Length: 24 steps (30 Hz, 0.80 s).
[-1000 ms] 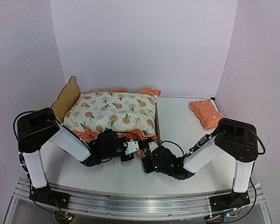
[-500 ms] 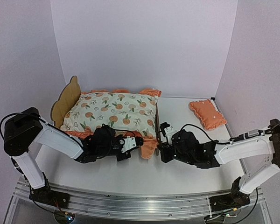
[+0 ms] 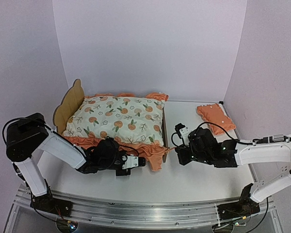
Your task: Set up the pet bed
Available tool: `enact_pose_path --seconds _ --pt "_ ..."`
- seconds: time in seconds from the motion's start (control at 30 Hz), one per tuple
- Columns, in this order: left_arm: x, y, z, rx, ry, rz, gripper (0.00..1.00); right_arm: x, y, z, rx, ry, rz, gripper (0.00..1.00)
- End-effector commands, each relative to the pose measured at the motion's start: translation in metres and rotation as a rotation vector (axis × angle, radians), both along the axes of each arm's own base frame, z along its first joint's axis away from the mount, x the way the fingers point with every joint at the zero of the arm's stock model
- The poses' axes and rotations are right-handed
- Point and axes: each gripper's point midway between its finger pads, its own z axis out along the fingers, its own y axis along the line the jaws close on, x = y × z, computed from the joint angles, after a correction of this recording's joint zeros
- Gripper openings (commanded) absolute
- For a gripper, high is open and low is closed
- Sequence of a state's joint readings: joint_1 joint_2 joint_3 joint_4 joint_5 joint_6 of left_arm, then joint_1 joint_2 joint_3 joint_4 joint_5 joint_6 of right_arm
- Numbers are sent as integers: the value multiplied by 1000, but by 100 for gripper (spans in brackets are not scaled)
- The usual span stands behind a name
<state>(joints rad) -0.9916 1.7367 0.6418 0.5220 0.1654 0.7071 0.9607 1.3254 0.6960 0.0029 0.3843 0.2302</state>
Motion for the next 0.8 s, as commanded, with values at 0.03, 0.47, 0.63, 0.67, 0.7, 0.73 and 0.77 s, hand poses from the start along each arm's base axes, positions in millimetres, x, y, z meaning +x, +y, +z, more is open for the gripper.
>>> enact_pose_path --seconds 0.03,0.47,0.63,0.67,0.7,0.73,0.77 --pt "-9 7 -25 92 -70 -105 0 18 3 58 91 -100 -30 0" --pt "-35 16 -43 162 -423 -421 0 12 19 54 102 -20 48 0" --pt "-42 14 -51 172 -434 -464 0 9 17 43 116 26 42 0" --pt "-43 13 -51 170 -434 -467 0 7 17 40 118 38 42 0" --pt "-43 12 -50 169 -434 -469 0 6 17 38 122 51 42 0" --pt "-44 11 -50 167 -435 -470 0 4 18 35 126 64 44 0" --pt "-45 10 -49 165 -436 -473 0 2 18 32 128 79 50 0"
